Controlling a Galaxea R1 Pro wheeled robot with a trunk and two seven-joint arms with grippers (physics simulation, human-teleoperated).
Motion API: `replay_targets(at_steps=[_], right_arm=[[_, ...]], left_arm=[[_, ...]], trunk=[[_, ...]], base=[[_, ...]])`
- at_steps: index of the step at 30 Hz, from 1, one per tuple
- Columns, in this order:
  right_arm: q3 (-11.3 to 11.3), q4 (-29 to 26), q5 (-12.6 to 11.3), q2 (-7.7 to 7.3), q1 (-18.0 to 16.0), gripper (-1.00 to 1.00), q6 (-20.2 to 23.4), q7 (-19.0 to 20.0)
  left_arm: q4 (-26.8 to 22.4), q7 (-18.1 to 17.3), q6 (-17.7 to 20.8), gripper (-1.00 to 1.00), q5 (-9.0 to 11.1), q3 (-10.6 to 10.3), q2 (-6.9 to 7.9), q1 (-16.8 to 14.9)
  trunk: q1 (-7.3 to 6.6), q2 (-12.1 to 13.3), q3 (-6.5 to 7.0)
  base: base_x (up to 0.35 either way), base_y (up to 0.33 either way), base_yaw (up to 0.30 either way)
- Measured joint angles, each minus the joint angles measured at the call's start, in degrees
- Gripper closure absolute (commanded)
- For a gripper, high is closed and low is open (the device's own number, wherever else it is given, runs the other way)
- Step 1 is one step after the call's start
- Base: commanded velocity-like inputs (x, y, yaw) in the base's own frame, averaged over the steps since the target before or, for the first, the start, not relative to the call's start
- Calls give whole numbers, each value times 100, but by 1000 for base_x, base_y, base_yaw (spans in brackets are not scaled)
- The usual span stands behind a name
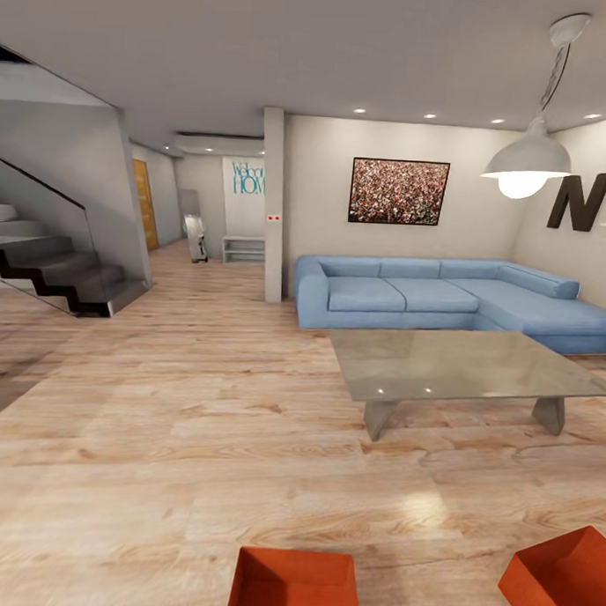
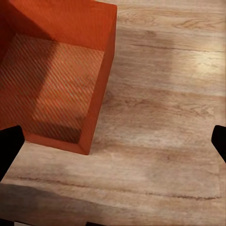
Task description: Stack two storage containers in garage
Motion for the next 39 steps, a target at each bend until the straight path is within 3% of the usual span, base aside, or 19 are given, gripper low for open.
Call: replay_targets(at_steps=[39], right_arm=[[-7, -4, -14, 0, 0, -100, 9, 3]], left_arm=[[1, -65, 126, -100, 0, -7, 8, 0]], trunk=[[1, 0, 0]], base=[[13, -8, 0]])
